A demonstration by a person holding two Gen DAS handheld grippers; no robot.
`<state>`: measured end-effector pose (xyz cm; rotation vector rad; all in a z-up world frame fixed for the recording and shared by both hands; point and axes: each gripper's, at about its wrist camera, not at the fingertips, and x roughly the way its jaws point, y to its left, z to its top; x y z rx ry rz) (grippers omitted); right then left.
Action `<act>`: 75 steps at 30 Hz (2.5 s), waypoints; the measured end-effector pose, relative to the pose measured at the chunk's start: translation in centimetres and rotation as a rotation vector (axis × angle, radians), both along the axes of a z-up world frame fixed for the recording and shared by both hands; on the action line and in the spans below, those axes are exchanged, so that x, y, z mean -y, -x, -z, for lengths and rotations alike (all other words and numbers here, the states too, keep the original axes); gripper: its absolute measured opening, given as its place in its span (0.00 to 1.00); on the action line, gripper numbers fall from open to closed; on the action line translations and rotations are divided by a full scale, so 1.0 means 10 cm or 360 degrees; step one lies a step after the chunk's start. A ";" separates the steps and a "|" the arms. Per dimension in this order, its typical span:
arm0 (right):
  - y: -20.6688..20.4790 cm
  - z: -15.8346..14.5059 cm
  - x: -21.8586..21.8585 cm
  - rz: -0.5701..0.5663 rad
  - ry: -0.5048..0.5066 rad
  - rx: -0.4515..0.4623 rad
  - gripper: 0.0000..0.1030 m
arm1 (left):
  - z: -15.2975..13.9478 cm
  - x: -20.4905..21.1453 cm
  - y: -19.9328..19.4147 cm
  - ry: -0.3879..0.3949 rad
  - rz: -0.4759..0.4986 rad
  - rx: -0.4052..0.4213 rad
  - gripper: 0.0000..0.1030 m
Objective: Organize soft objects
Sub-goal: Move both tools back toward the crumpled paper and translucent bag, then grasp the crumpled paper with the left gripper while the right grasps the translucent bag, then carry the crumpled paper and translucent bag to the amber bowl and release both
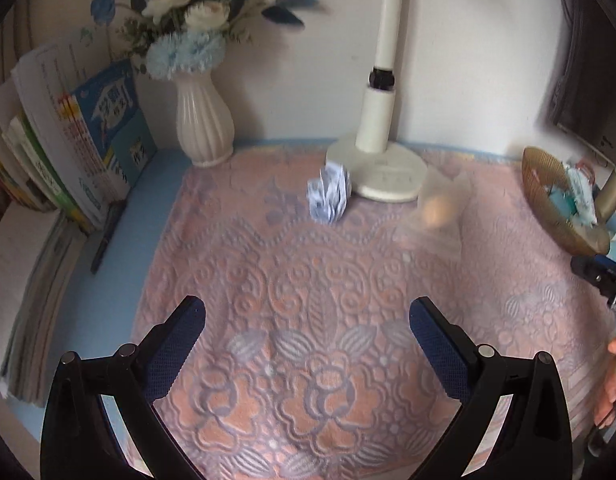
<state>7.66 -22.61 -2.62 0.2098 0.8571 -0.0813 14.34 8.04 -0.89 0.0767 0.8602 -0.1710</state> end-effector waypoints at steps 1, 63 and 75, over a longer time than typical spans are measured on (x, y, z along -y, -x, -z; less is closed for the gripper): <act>-0.07 -0.04 -0.05 -0.0022 0.0005 0.0000 1.00 | -0.05 0.00 -0.09 -0.0007 -0.0020 0.0027 0.99; 0.48 0.46 -0.02 -0.0440 -0.0091 0.0140 0.50 | 0.58 1.21 0.04 0.0118 0.0411 0.0073 0.45; 0.93 -0.47 1.28 0.0040 -0.0062 0.0353 0.50 | -0.34 2.26 0.10 0.0194 0.0649 0.0302 0.45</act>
